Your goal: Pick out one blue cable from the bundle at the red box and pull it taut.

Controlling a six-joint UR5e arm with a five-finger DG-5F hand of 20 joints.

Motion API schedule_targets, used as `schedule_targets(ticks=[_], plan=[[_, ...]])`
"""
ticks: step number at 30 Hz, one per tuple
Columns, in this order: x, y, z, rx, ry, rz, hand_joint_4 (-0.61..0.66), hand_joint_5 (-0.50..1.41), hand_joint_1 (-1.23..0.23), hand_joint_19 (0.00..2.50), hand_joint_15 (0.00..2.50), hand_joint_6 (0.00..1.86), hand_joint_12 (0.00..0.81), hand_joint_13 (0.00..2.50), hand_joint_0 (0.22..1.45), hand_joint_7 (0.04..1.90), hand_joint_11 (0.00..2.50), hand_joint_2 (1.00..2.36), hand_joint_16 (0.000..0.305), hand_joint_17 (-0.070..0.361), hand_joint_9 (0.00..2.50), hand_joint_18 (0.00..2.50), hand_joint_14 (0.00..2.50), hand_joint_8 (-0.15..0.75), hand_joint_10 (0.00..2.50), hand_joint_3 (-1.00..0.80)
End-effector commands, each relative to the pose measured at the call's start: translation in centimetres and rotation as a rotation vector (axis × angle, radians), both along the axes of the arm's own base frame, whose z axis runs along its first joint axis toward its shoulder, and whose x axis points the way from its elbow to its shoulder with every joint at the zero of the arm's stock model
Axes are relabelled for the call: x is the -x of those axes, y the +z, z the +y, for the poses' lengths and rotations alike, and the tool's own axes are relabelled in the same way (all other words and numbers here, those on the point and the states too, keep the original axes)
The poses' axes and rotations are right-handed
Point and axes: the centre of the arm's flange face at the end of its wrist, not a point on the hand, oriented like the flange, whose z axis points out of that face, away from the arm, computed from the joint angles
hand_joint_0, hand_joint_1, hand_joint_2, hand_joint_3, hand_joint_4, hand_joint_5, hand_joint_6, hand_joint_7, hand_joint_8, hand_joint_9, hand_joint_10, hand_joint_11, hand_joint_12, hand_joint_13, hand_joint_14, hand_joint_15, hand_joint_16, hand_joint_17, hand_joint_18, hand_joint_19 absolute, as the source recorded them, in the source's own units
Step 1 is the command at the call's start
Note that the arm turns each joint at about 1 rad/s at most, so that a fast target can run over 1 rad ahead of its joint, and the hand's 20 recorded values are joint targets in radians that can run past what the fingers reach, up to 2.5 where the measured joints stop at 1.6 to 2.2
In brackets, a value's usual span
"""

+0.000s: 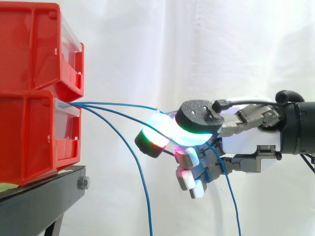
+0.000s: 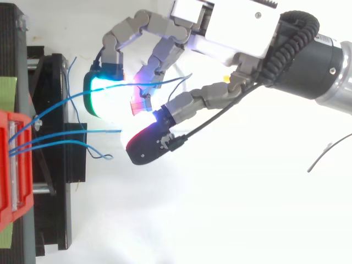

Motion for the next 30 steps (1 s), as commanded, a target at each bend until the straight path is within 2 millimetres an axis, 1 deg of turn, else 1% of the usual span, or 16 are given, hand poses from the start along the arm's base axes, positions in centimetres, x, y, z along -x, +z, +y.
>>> schedule_targets(ticks=[1, 3, 4, 5, 6, 7, 8, 9, 11, 14, 18, 24, 30], plan=[[0.00, -0.01, 0.00, -0.001, 0.000, 0.000, 0.06, -0.17, -1.03, 0.63, 0.67, 0.96, 0.367, 1.08, 0.51, 0.85, 0.95, 1.00, 0.052, 0.117, 1.18, 0.99, 0.02, 0.267, 0.02, -0.50], [-0.02, 0.17, 0.00, -0.001, 0.000, -0.003, 0.07, -0.17, -0.99, 0.62, 0.66, 0.96, 0.376, 1.09, 0.47, 0.80, 0.95, 1.00, 0.055, 0.124, 1.20, 1.01, 0.02, 0.279, 0.02, -0.50], [0.02, 0.10, 0.00, -0.001, 0.000, -0.001, 0.08, -0.16, -0.91, 0.63, 0.66, 0.95, 0.378, 1.10, 0.47, 0.80, 0.94, 1.00, 0.056, 0.126, 1.22, 1.02, 0.02, 0.281, 0.02, -0.50], [-0.02, 0.17, 0.00, -0.001, 0.000, -0.003, 0.08, -0.16, -0.76, 0.65, 0.65, 0.94, 0.378, 1.11, 0.48, 0.80, 0.93, 1.00, 0.056, 0.126, 1.23, 1.02, 0.02, 0.277, 0.02, -0.50], [0.02, -0.03, 0.00, -0.001, 0.000, 0.002, 0.07, -0.16, -0.66, 0.65, 0.65, 0.93, 0.373, 1.11, 0.50, 0.80, 0.92, 1.00, 0.055, 0.123, 1.23, 1.01, 0.02, 0.264, 0.02, -0.50], [0.02, 0.10, 0.00, -0.001, 0.000, -0.001, 0.05, -0.15, -0.50, 0.69, 0.66, 0.91, 0.368, 1.10, 0.54, 0.82, 0.90, 1.00, 0.052, 0.117, 1.24, 0.99, 0.02, 0.254, 0.02, -0.50], [-0.02, 0.17, 0.00, -0.001, 0.000, -0.003, 0.04, -0.15, -0.44, 0.71, 0.67, 0.89, 0.361, 1.10, 0.56, 0.85, 0.89, 1.00, 0.051, 0.114, 1.24, 0.97, 0.02, 0.246, 0.02, -0.50], [-0.02, 0.17, 0.00, -0.001, 0.000, -0.003, 0.04, -0.15, -0.44, 0.71, 0.67, 0.89, 0.361, 1.10, 0.56, 0.85, 0.89, 1.00, 0.051, 0.114, 1.24, 0.97, 0.02, 0.246, 0.02, -0.50], [0.03, 0.09, 0.00, -0.001, 0.000, 0.000, 0.04, -0.14, -0.36, 0.74, 0.68, 0.88, 0.359, 1.09, 0.58, 0.88, 0.89, 1.00, 0.050, 0.112, 1.25, 0.94, 0.02, 0.251, 0.02, -0.50], [0.03, 0.09, 0.00, -0.001, 0.000, 0.000, 0.04, -0.14, -0.33, 0.76, 0.69, 0.87, 0.362, 1.09, 0.57, 0.89, 0.89, 1.00, 0.050, 0.113, 1.25, 0.93, 0.02, 0.254, 0.03, -0.50], [0.02, 0.10, 0.00, -0.002, 0.000, -0.002, 0.05, -0.14, -0.33, 0.76, 0.69, 0.87, 0.365, 1.10, 0.57, 0.90, 0.88, 1.00, 0.051, 0.114, 1.25, 0.93, 0.02, 0.259, 0.02, -0.50], [0.02, 0.10, 0.00, -0.004, 0.000, -0.002, 0.07, -0.16, -0.37, 0.75, 0.74, 0.88, 0.375, 1.13, 0.54, 0.88, 0.89, 1.00, 0.052, 0.118, 1.26, 0.94, 0.02, 0.274, 0.02, -0.50], [0.05, 0.07, 0.00, -0.003, 0.000, 0.001, 0.08, -0.17, -0.42, 0.75, 0.88, 0.89, 0.365, 1.21, 0.54, 0.85, 1.05, 1.00, 0.053, 0.119, 1.28, 0.94, 0.02, 0.275, 0.02, -0.50]])
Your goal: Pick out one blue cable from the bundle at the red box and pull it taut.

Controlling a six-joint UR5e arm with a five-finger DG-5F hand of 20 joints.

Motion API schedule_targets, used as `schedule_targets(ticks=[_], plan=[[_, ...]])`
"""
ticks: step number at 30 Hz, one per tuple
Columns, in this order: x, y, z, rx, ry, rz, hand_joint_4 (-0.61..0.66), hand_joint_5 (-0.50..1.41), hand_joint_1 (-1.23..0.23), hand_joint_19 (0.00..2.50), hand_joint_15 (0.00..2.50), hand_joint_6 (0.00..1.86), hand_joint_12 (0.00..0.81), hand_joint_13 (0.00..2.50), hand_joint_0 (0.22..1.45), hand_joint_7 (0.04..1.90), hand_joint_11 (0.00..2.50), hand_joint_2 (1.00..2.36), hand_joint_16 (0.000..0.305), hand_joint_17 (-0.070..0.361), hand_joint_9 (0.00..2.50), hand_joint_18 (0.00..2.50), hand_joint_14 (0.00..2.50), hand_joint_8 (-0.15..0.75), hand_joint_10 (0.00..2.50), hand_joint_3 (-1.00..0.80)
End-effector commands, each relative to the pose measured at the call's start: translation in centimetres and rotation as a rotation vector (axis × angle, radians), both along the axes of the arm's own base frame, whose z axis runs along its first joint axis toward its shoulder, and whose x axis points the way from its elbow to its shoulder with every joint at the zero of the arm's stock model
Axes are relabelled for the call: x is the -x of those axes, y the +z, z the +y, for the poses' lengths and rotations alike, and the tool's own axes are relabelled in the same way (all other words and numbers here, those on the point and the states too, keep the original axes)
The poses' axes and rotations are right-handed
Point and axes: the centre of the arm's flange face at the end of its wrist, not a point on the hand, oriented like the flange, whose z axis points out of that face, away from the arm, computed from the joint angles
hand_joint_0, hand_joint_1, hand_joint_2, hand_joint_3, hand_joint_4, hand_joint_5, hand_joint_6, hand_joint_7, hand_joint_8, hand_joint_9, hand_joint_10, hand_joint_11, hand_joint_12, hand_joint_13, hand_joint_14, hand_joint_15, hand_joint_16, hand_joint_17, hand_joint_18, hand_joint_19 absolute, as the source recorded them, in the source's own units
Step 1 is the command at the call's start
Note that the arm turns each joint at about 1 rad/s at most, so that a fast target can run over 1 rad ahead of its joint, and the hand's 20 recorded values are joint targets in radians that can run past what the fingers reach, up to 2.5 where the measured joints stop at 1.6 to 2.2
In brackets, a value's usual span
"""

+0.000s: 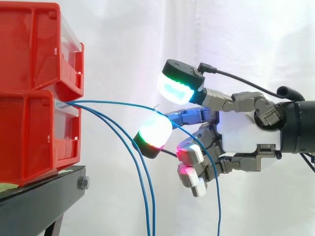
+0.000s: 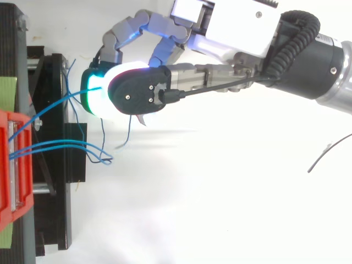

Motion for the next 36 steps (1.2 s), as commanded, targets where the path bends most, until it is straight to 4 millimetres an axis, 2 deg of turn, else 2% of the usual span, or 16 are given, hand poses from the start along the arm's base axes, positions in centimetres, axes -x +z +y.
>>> schedule_targets(ticks=[1, 7, 13, 14, 15, 19, 21, 25, 27, 29, 36], plan=[[0.0, 0.0, 0.0, 0.000, 0.000, 0.005, 0.09, -0.18, -0.42, 0.75, 0.92, 0.89, 0.361, 1.22, 0.54, 0.84, 1.07, 1.00, 0.053, 0.120, 1.28, 0.94, 0.02, 0.277, 0.02, -0.50], [0.2, -0.3, -0.1, -0.003, -0.005, 0.022, 0.10, -0.20, -0.47, 0.77, 1.03, 0.90, 0.361, 1.24, 0.52, 0.79, 1.24, 1.00, 0.053, 0.119, 1.23, 0.92, 0.02, 0.273, 0.01, -0.50], [0.4, -0.5, 0.0, -0.004, -0.008, 0.038, 0.12, -0.21, -0.57, 0.84, 1.22, 0.91, 0.359, 1.27, 0.49, 0.75, 1.32, 1.00, 0.053, 0.120, 1.19, 0.95, 0.02, 0.284, 0.01, -0.50], [0.4, -0.5, 0.0, -0.004, -0.008, 0.038, 0.13, -0.21, -0.59, 0.86, 1.29, 0.91, 0.353, 1.30, 0.49, 0.74, 1.40, 1.00, 0.052, 0.118, 1.20, 0.97, 0.01, 0.277, 0.00, -0.50], [0.4, -0.5, 0.1, -0.004, -0.008, 0.038, 0.13, -0.21, -0.60, 0.87, 1.31, 0.91, 0.356, 1.31, 0.49, 0.74, 1.40, 1.00, 0.052, 0.118, 1.19, 0.98, 0.01, 0.274, 0.03, -0.50], [0.3, -0.5, 0.4, -0.004, -0.011, 0.038, 0.13, -0.21, -0.62, 0.89, 1.46, 0.91, 0.337, 1.37, 0.49, 0.73, 1.30, 1.00, 0.052, 0.116, 1.13, 1.00, 0.00, 0.274, 0.42, -0.50], [0.3, -0.5, 0.5, -0.004, -0.012, 0.038, 0.13, -0.21, -0.62, 0.89, 1.47, 0.91, 0.333, 1.37, 0.49, 0.72, 1.24, 1.00, 0.051, 0.116, 1.12, 1.01, 0.07, 0.271, 0.58, -0.50], [0.3, -0.5, 0.7, -0.006, -0.011, 0.036, 0.12, -0.21, -0.60, 0.92, 1.38, 0.91, 0.324, 1.32, 0.50, 0.72, 1.18, 1.00, 0.051, 0.114, 1.09, 1.01, 0.49, 0.267, 0.82, -0.50], [0.3, -0.4, 0.7, -0.010, -0.011, 0.033, 0.12, -0.21, -0.57, 0.94, 1.35, 0.91, 0.325, 1.30, 0.51, 0.72, 1.15, 1.00, 0.051, 0.114, 1.09, 1.01, 0.61, 0.265, 0.90, -0.50], [0.3, -0.4, 0.8, -0.019, -0.009, 0.031, 0.12, -0.21, -0.55, 0.95, 1.33, 0.91, 0.322, 1.30, 0.51, 0.72, 1.16, 1.00, 0.051, 0.114, 1.09, 1.01, 0.68, 0.256, 0.92, -0.50], [0.3, -0.4, 1.0, -0.065, -0.006, 0.020, 0.11, -0.21, -0.45, 0.97, 1.34, 0.91, 0.299, 1.30, 0.53, 0.74, 1.19, 1.00, 0.050, 0.112, 1.12, 1.00, 0.69, 0.251, 0.87, -0.50]])
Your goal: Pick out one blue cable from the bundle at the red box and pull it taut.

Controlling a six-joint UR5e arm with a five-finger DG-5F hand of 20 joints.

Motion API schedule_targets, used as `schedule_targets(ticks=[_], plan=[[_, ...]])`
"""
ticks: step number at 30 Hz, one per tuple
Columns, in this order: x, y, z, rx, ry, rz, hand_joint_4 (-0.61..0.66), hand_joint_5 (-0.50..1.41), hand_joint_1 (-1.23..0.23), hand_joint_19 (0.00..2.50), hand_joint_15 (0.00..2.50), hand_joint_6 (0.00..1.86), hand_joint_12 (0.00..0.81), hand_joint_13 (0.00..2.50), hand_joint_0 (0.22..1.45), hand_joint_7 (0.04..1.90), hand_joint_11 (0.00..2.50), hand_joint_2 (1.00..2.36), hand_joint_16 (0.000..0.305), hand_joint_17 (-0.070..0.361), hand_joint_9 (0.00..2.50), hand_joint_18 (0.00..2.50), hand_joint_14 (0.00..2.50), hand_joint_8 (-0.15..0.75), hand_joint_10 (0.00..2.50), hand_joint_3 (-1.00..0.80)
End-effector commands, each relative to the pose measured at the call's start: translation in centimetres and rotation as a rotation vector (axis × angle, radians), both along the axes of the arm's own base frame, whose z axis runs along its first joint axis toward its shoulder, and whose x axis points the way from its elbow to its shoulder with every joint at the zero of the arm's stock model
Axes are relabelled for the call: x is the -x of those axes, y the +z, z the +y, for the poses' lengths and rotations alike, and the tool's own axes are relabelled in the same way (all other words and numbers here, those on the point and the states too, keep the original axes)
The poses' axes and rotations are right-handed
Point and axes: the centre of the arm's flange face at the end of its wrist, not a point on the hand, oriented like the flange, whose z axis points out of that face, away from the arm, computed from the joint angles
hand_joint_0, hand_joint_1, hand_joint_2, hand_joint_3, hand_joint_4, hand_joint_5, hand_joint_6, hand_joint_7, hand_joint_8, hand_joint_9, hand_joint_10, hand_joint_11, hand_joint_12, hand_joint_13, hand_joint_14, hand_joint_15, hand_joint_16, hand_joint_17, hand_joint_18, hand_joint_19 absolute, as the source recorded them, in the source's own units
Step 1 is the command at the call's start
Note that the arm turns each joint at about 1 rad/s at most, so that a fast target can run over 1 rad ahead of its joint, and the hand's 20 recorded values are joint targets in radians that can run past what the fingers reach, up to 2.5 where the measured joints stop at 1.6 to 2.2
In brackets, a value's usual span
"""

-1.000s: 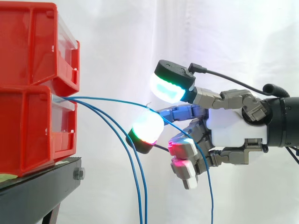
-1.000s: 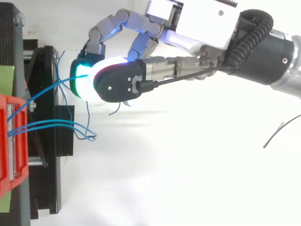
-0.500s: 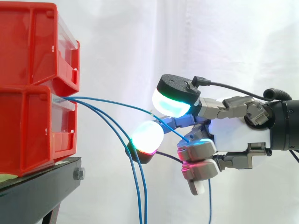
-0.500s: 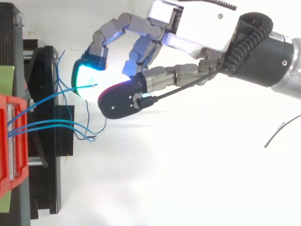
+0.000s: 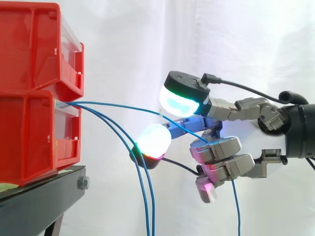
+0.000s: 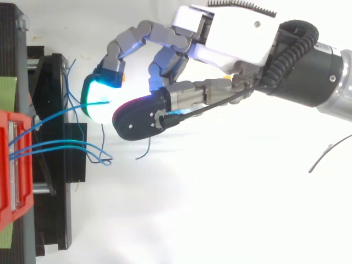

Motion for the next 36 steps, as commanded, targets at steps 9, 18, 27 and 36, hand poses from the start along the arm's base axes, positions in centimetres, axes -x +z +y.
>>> schedule_targets(ticks=[9, 18, 27, 36], plan=[[-0.3, 1.4, 0.3, -0.145, -0.001, -0.014, 0.08, -0.20, -0.44, 1.00, 1.40, 0.91, 0.283, 1.32, 0.61, 0.77, 1.27, 1.01, 0.048, 0.108, 1.16, 0.99, 0.65, 0.233, 0.78, -0.38], [0.0, 1.3, 0.3, -0.151, 0.000, 0.026, 0.09, -0.20, -0.57, 0.99, 1.42, 0.93, 0.287, 1.31, 0.60, 0.78, 1.29, 1.02, 0.049, 0.109, 1.15, 0.99, 0.61, 0.236, 0.76, -0.24], [0.0, 1.3, 0.4, -0.151, -0.001, 0.026, 0.09, -0.20, -0.64, 0.99, 1.45, 0.93, 0.284, 1.32, 0.61, 0.79, 1.30, 1.02, 0.049, 0.110, 1.14, 0.98, 0.54, 0.231, 0.74, -0.26], [0.0, 1.3, 0.4, -0.154, 0.000, 0.025, 0.08, -0.20, -0.61, 0.99, 1.45, 0.94, 0.283, 1.34, 0.60, 0.76, 1.31, 1.01, 0.049, 0.109, 1.17, 0.98, 0.50, 0.233, 0.72, -0.36]])
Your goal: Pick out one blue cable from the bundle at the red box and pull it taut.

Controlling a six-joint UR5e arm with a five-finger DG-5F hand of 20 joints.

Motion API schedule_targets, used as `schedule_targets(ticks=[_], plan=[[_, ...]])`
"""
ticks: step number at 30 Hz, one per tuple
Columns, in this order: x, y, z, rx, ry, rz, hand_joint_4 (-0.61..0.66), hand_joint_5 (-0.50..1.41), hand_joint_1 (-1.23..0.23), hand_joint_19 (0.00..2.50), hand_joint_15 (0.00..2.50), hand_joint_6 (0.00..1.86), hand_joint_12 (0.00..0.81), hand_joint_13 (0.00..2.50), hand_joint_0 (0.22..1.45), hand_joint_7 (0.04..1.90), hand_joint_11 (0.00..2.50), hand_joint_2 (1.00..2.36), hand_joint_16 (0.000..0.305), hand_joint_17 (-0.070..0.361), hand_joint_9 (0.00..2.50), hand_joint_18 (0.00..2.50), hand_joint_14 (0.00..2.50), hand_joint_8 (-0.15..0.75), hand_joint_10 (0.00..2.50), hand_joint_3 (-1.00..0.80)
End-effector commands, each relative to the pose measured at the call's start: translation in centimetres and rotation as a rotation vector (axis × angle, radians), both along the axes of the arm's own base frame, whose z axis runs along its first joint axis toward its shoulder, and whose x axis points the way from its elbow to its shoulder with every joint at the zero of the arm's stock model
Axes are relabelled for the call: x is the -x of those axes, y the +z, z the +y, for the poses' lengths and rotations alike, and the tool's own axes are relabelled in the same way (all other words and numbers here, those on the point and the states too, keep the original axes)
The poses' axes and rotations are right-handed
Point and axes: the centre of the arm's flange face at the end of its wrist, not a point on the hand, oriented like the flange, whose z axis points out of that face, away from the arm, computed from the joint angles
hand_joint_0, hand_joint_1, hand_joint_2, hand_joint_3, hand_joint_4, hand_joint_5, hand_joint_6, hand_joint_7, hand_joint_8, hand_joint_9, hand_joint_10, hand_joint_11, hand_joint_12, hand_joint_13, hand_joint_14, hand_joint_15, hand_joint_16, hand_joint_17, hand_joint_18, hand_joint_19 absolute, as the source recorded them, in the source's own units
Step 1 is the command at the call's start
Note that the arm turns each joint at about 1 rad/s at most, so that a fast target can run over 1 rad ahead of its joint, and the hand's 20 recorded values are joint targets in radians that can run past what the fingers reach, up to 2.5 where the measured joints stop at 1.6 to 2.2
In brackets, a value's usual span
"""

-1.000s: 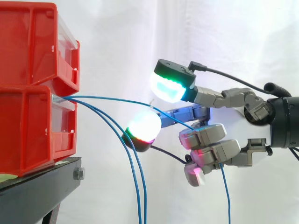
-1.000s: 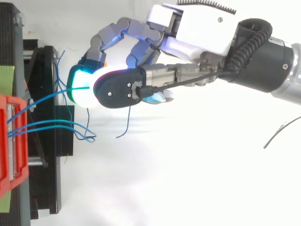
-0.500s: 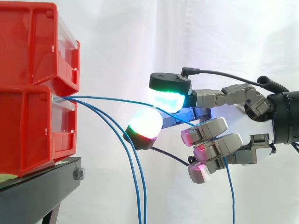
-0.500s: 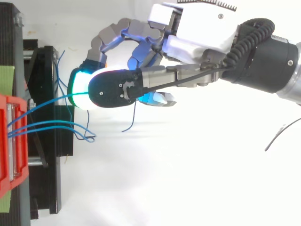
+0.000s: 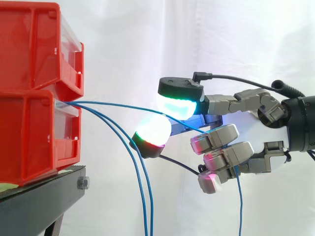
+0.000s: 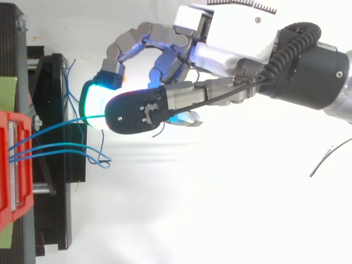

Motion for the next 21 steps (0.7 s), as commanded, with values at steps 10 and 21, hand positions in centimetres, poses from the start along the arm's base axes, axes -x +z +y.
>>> schedule_targets(ticks=[10, 21], plan=[[-0.04, -0.10, 0.23, -0.015, 0.001, -0.003, 0.09, -0.19, -0.52, 0.99, 1.45, 0.93, 0.288, 1.36, 0.59, 0.77, 1.34, 1.01, 0.049, 0.110, 1.20, 0.99, 0.48, 0.232, 0.67, -0.44], [-0.02, 0.00, 0.25, -0.019, 0.004, -0.003, 0.07, -0.18, -0.57, 0.99, 1.50, 0.94, 0.279, 1.38, 0.60, 0.80, 1.36, 1.01, 0.048, 0.109, 1.22, 1.00, 0.40, 0.235, 0.63, -0.36]])
